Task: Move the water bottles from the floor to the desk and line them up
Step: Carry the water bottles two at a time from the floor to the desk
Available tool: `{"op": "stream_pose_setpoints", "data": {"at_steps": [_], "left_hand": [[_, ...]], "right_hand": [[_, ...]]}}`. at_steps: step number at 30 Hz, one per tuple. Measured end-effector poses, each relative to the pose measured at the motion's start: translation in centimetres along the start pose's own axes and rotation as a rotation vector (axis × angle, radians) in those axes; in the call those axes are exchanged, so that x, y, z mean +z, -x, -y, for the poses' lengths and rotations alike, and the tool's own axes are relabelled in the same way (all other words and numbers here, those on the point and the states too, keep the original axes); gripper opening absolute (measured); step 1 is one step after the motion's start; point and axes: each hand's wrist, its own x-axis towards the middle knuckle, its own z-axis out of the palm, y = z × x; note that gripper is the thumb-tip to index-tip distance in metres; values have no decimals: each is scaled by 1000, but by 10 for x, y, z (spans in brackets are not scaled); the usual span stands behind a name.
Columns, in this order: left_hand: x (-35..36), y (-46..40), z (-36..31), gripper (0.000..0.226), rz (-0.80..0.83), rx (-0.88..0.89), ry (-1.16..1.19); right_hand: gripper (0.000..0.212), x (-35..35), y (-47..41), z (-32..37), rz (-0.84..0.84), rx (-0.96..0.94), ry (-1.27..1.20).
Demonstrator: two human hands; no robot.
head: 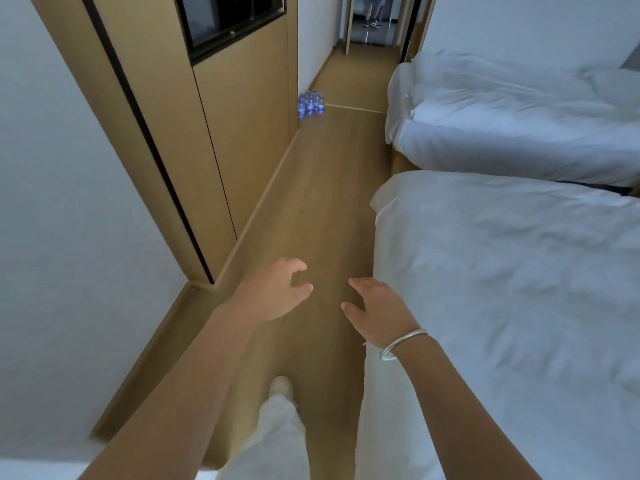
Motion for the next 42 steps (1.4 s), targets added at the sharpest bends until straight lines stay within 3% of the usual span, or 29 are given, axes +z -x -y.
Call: {"op": "stream_pose_setpoints", "data": {"at_steps": [12, 21, 36, 42], "left_hand": [[-91, -263, 38, 49, 24, 14, -76], [-114, -412, 49, 47, 99, -35, -65], [-162, -742, -33, 47, 8, -54, -94], [-179, -837, -32, 51, -2, -124, -61]], "right_hand": [[50, -64, -261, -2, 3, 62, 51], [42, -86, -405, -33, 53, 134, 14], [51, -221, -697, -162, 4, 63, 34], [51, -245, -788, -196, 74, 49, 57]]}}
